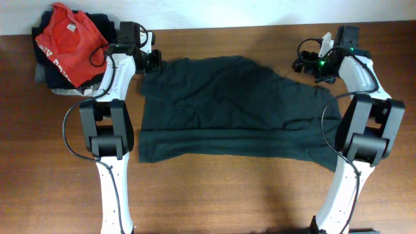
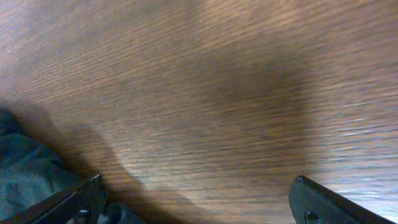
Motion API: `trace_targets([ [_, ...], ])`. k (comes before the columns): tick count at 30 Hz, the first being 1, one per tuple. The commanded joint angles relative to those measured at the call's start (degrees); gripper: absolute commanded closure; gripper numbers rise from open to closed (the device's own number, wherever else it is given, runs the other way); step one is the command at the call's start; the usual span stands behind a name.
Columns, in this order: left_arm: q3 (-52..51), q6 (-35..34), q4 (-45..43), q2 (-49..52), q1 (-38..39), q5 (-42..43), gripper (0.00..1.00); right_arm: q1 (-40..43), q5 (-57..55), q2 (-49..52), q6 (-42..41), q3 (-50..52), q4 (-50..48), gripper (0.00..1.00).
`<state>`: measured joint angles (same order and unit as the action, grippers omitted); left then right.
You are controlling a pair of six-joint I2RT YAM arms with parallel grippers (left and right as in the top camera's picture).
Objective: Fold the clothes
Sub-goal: 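Lower both grippers onto the shirt's back edge and grasp it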
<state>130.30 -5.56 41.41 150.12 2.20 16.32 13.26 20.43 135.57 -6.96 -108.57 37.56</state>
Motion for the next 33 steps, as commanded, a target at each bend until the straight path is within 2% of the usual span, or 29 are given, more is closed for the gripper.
trace_targets([
  [1, -0.13, 0.07, 1.14, 1.51, 0.28, 0.46, 0.99, -0.87, 5.14, 1.6, -1.44, -0.61, 0.24, 0.01],
  [16, -0.13, 0.09, 3.08, 1.51, 0.28, 0.48, 0.99, -6.14, 5.4, 1.75, 1.01, -0.61, 10.95, 0.02],
  [18, -0.13, 0.09, 3.45, 1.51, 0.28, 0.48, 0.99, -6.12, 4.59, 1.75, 0.96, -0.61, 11.26, 0.15],
  [21, -0.13, 0.09, 3.67, 1.49, 0.28, 0.48, 0.99, -6.05, 4.39, 1.75, 0.96, -0.61, 11.3, 0.51],
  [24, -0.09, 0.11, 3.87, 1.46, 0.28, 0.48, 0.99, -6.01, 4.35, 1.73, 0.96, -0.98, 11.52, 0.73],
  [25, 0.02, 0.11, 4.13, 1.44, 0.28, 0.48, 1.0, -6.01, 4.2, 1.66, 0.96, -1.46, 11.82, 0.84],
  [28, 0.85, 0.57, 5.62, 1.18, 0.26, 0.5, 0.99, -6.01, 0.48, 1.05, 0.7, -3.06, 13.84, 0.95],
  [33, 4.57, 3.74, 10.88, -0.28, 0.26, 0.44, 0.99, -6.01, -8.31, 0.11, 0.52, -9.68, 22.01, 0.96],
])
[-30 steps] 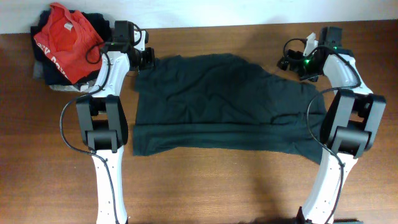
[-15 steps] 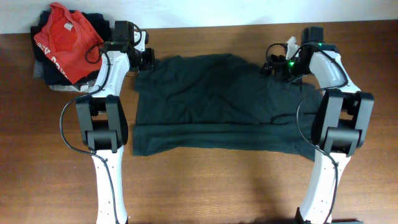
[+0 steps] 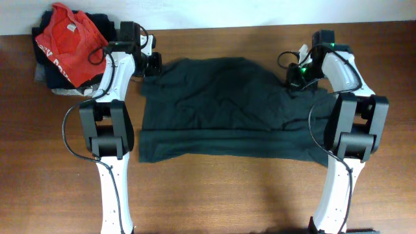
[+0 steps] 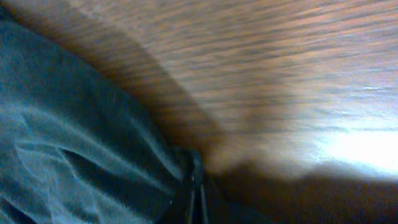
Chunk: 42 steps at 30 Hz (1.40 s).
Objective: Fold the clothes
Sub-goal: 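Lower both grippers onto the shirt's back edge and grasp it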
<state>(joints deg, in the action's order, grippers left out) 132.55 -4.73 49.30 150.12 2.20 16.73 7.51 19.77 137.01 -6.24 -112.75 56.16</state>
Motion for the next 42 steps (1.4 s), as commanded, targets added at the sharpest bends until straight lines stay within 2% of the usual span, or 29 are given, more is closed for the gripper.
trace_targets([
  [1, 3.17, 3.13, 4.37, -0.92, 0.26, -0.09, 0.99, -0.26, -8.55, -1.33, -0.2, -7.04, 5.07, 0.96],
  [9, 6.8, 3.13, 12.9, -5.68, 0.26, -0.22, 0.99, -0.33, -10.16, -1.36, -0.24, -16.72, 17.05, 0.96],
  [17, 6.8, 3.13, 19.89, -7.13, 0.26, -0.24, 0.99, -0.33, -10.71, -1.33, -1.55, -17.77, 29.77, 0.95],
  [18, 6.78, 3.13, 20.44, -7.13, 0.26, -0.22, 1.0, -0.33, -11.04, -1.36, -1.55, -17.77, 31.89, 0.92],
  [20, 6.8, 3.13, 20.94, -7.13, 0.26, -0.2, 1.0, -0.33, -11.87, -1.33, -1.51, -17.77, 35.93, 0.78],
  [21, 6.78, 3.13, 21.05, -7.13, 0.26, -0.22, 0.99, -0.33, -12.7, -1.33, -1.51, -17.77, 37.86, 0.76],
  [23, 6.8, 3.1, 21.79, -7.13, 0.26, -0.24, 0.99, -0.33, -14.01, -1.33, -1.53, -17.77, 40.81, 0.81],
  [24, 6.78, 3.06, 22.69, -7.13, 0.26, -0.7, 1.0, -0.37, -14.36, -1.33, -1.51, -17.66, 41.22, 0.87],
  [27, 6.8, 0.81, 27.5, -7.13, 0.26, -6.99, 0.99, -0.37, -14.32, -1.33, -1.75, -17.55, 41.2, 0.95],
  [30, 6.8, -2.29, 33.09, -7.13, 0.26, -16.52, 0.99, -0.37, -14.29, -1.33, -1.77, -17.55, 41.2, 0.96],
  [31, 6.8, -2.27, 34.49, -7.13, 0.26, -18.86, 0.99, -0.37, -14.29, -1.33, -1.9, -17.55, 41.18, 0.96],
  [32, 6.8, -2.19, 35.21, -7.13, 0.26, -20.13, 0.99, -0.37, -14.45, -1.33, -2.45, -17.55, 41.0, 0.9],
  [35, 6.8, -2.03, 35.58, -7.13, 0.26, -21.0, 0.99, -0.37, -14.45, -1.33, -3.28, -17.55, 40.02, 0.89],
  [37, 6.8, -2.05, 35.56, -7.13, 0.26, -20.81, 1.0, -0.37, -14.45, -1.33, -3.28, -17.55, 39.23, 0.77],
  [38, 6.8, -2.05, 35.54, -7.13, 0.26, -20.65, 0.99, -0.37, -14.45, -1.33, -3.28, -17.55, 38.73, 0.66],
  [39, 6.8, -2.05, 35.41, -7.13, 0.28, -20.61, 0.99, -0.37, -14.47, -1.33, -3.26, -17.55, 37.62, 0.51],
  [40, 6.8, -2.05, 35.19, -7.13, 0.28, -20.63, 0.99, -0.37, -14.47, -1.33, -3.26, -17.55, 36.28, 0.3],
  [41, 6.8, -2.05, 34.93, -7.13, 0.28, -20.63, 0.99, -0.37, -14.45, -1.33, -3.26, -17.55, 34.27, 0.13],
  [42, 6.8, -2.05, 34.71, -7.13, 0.28, -20.63, 0.99, -0.37, -14.45, -1.33, -3.21, -17.55, 31.89, 0.03],
])
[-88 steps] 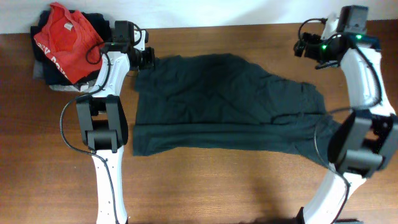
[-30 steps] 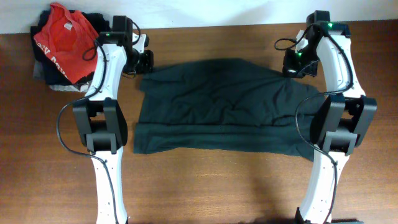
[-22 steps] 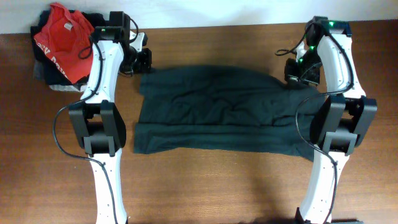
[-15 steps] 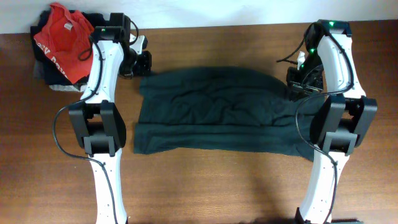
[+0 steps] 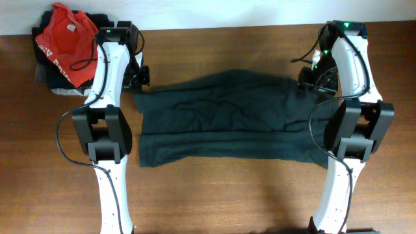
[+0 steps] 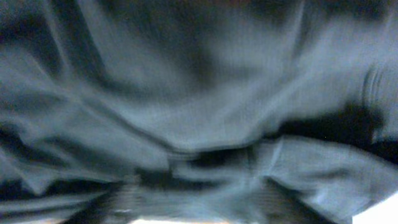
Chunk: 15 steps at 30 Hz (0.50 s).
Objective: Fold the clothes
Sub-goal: 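Lower both grippers onto the shirt's back edge and grasp it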
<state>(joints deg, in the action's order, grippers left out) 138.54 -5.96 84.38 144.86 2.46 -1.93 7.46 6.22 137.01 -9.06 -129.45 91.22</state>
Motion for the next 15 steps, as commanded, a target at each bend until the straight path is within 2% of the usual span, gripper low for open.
trace_targets([
  [1, 0.81, -0.83, -0.55, -1.86, 0.02, -1.97, 0.99, -0.33, -0.92, -1.33, -0.11, -0.85, -5.86, 0.01],
  [8, 0.81, -0.83, -0.28, -1.86, 0.02, -1.97, 0.99, -0.33, -0.9, -0.79, 1.33, -0.85, -20.06, 0.01],
  [15, 0.81, -0.83, -0.28, -1.86, 0.02, -1.95, 0.99, -0.26, -0.7, 2.56, 1.09, -0.83, -21.51, 0.03],
])
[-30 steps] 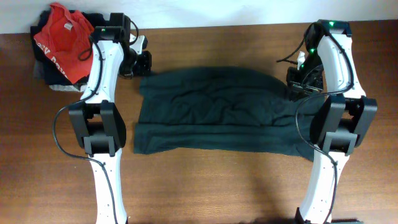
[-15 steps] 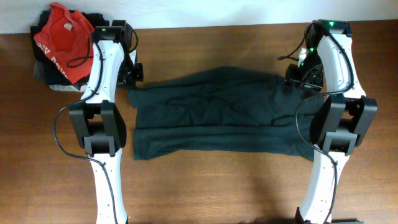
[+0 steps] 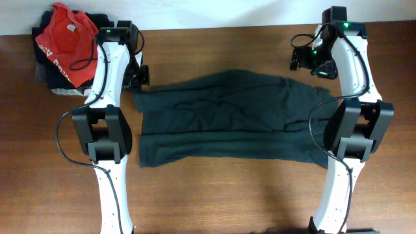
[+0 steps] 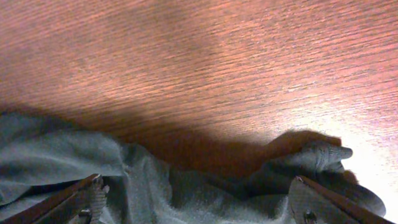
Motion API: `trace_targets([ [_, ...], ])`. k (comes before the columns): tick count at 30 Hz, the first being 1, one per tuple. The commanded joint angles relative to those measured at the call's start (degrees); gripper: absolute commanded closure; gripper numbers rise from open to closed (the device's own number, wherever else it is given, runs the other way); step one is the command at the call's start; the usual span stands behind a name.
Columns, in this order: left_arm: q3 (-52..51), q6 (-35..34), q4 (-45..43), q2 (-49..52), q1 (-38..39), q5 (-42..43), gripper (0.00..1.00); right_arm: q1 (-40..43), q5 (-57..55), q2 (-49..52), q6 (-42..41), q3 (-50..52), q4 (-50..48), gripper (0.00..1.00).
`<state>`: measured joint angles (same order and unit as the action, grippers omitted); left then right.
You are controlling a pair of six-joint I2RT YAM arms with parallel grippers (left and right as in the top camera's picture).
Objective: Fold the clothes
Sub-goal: 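Lower both grippers onto the shirt's back edge and grasp it, then fold the grasped back edge forward toward the front edge with both grippers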
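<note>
A dark green garment [image 3: 227, 117] lies spread across the middle of the table, its far edge drawn in toward the middle. My left gripper [image 3: 138, 81] sits just above the garment's far-left corner; the overhead view does not show whether its fingers are closed. My right gripper [image 3: 300, 60] hovers over bare wood just beyond the far-right corner. In the right wrist view that gripper [image 4: 196, 179] stands wide open, with the rumpled cloth edge [image 4: 155, 186] lying below the jaws and nothing held.
A pile of clothes topped by a red shirt [image 3: 65, 39] sits at the table's far-left corner, close to the left arm. The wooden table [image 3: 227, 195] reaches forward past the garment. A white wall runs along the far edge.
My right gripper, which was down on the garment's far-right part, is now open and farther back over bare wood. The left arm and the garment have not moved.
At first the garment lay spread wide, with my right gripper open over bare wood and my left at the far-left corner. Then the right gripper was shut at the far-right edge. Later both grippers were nearer the middle and the garment was narrower. Now the right gripper is open.
</note>
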<state>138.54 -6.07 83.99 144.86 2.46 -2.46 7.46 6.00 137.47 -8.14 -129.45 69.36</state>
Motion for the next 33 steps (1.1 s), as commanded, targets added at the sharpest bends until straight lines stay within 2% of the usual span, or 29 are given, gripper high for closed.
trace_targets([
  [1, 0.81, -0.72, 0.09, -1.86, 0.02, -1.42, 0.99, -0.28, -0.44, 2.73, 0.17, -0.83, 0.39, 0.02],
  [14, 0.81, -0.72, 0.07, -1.86, 0.02, -1.18, 1.0, -0.33, 11.76, 7.08, 0.17, -0.61, 0.9, 0.09],
  [15, 0.81, -0.72, 0.07, -1.86, 0.02, -1.16, 0.99, -0.33, 12.66, 7.32, 0.17, -0.57, 0.96, 0.13],
  [21, 0.81, -0.72, -0.39, -1.86, 0.02, 0.11, 1.0, -0.28, 13.07, 7.32, 0.15, -0.55, 0.81, 0.55],
  [23, 0.81, -0.72, -0.57, -1.86, 0.02, 0.11, 1.0, -0.24, 13.05, 7.32, 0.15, -0.55, 0.83, 0.73],
  [26, 0.81, -0.72, -0.94, -1.86, 0.02, 0.11, 0.99, -0.22, 12.63, 7.15, 0.15, -1.14, 0.92, 0.91],
  [28, 0.81, -0.74, -1.25, -1.86, 0.02, 0.11, 0.99, -0.22, 10.88, 6.88, -0.87, -2.29, 1.6, 0.96],
  [33, 2.03, -0.76, 1.75, -2.43, 0.02, 0.09, 1.0, -0.22, 4.02, 6.21, -2.23, -8.09, 8.13, 0.96],
])
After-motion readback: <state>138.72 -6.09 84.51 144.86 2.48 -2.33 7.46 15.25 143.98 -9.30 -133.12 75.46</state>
